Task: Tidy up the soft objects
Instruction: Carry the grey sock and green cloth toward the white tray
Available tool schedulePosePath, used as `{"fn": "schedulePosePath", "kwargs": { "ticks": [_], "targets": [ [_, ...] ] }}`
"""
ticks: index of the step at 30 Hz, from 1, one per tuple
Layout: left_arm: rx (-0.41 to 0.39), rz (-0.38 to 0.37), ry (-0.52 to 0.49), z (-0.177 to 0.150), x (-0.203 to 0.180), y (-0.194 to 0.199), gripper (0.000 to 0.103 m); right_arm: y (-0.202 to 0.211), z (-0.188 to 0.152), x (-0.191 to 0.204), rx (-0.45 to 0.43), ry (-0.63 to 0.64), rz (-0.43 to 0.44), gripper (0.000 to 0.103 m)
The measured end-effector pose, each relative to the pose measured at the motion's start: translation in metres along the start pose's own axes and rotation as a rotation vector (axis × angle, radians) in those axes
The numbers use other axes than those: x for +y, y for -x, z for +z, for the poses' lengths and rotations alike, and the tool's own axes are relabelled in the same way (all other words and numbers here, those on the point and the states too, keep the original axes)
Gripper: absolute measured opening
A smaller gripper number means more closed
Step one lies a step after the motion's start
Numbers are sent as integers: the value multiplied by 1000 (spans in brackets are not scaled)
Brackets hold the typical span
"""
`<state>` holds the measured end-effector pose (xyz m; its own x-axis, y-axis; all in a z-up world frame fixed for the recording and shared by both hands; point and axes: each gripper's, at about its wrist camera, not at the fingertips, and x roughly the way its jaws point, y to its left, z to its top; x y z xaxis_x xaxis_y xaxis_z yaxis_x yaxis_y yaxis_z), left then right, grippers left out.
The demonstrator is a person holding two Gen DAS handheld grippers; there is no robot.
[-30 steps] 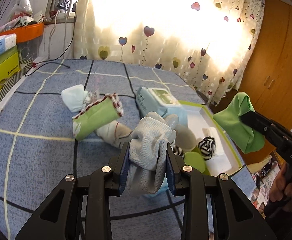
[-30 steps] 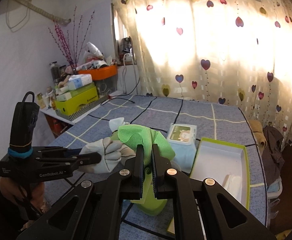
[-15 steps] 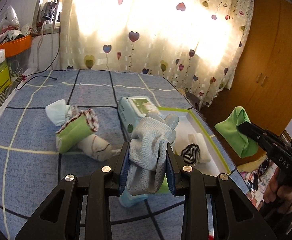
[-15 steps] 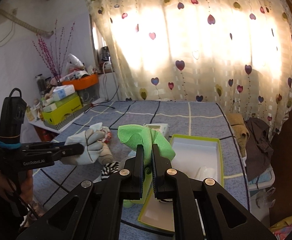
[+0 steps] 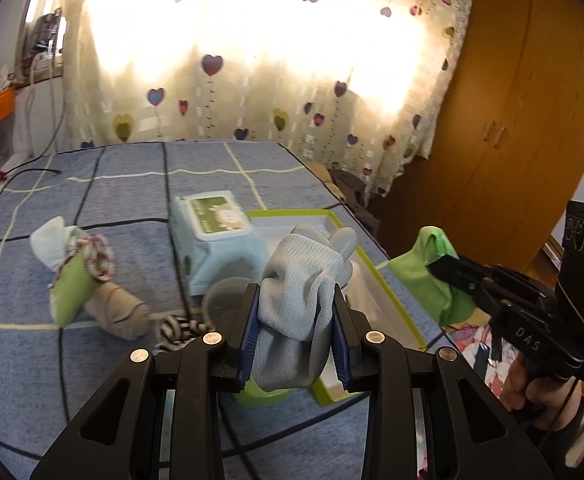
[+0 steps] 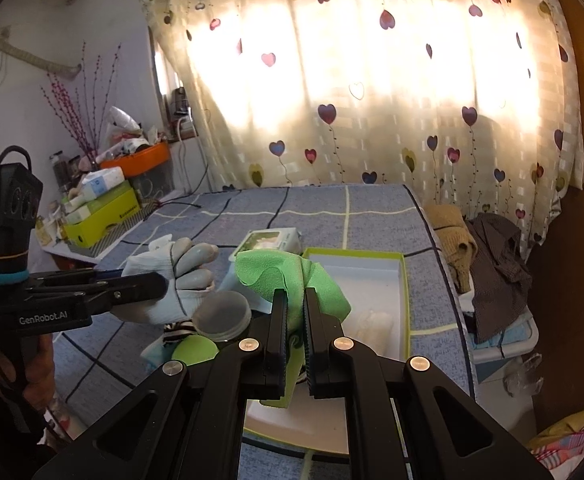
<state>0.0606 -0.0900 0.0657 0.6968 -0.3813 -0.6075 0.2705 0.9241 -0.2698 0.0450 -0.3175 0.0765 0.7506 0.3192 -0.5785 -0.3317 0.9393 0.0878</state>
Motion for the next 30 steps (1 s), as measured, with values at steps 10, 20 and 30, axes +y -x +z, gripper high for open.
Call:
{"fn": "schedulePosePath", "kwargs": {
  "ticks": [10, 20, 30],
  "targets": [
    [66, -43, -26, -3, -23, -32, 33, -4, -9, -19, 31, -26, -21, 7],
    [132, -60, -48, -12, -37, -57, 33, -17, -28, -37, 87, -62, -29, 7],
    [231, -65, -66, -31, -49, -84, 33, -36, -53, -48, 177, -96, -28, 7]
  ]
}}
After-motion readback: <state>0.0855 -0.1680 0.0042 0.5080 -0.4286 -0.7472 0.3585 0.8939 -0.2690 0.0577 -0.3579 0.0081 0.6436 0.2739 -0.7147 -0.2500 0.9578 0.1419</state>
